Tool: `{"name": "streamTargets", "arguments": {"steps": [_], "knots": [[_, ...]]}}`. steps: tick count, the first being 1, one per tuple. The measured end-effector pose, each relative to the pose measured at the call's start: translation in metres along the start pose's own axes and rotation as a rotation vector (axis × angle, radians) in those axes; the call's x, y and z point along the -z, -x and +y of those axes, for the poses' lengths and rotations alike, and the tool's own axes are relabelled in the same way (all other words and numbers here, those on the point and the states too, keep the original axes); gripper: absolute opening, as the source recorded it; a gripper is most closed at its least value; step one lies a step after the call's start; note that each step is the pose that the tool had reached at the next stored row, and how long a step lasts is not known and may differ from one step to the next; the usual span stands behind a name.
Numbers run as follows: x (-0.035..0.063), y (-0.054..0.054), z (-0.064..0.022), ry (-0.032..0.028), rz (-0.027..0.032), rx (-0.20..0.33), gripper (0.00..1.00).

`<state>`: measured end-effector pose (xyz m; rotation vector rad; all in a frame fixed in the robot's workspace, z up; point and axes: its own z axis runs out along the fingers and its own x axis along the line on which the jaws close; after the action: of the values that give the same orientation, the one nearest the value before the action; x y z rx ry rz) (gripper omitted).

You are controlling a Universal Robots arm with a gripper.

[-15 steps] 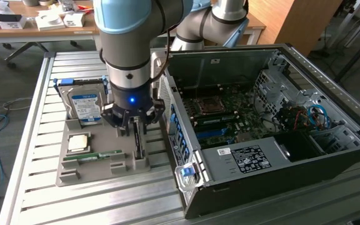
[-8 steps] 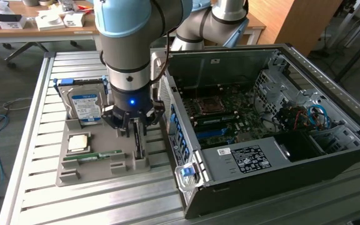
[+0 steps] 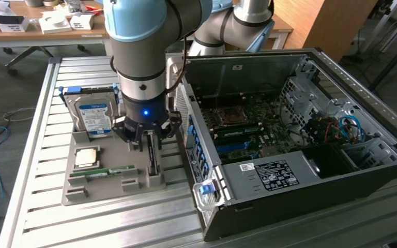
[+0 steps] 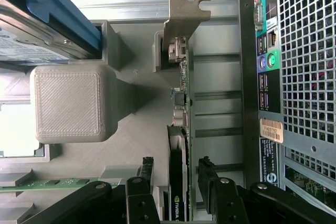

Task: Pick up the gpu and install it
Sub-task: 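Pick up the gpu and move the gpu toward the slot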

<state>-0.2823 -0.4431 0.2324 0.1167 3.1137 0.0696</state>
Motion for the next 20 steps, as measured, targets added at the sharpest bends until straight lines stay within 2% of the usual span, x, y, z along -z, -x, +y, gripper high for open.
{"name": "streamTargets", "arguments": {"steps": [6, 7, 20], "knots": [[0.0, 0.0, 0.0, 0.0001, 0.0, 0.0, 0.46], [0.0, 0.0, 0.0, 0.0001, 0.0, 0.0, 0.39], [-0.0009, -0.0001, 0.0, 0.0002, -0.0001, 0.0, 0.39]]}}
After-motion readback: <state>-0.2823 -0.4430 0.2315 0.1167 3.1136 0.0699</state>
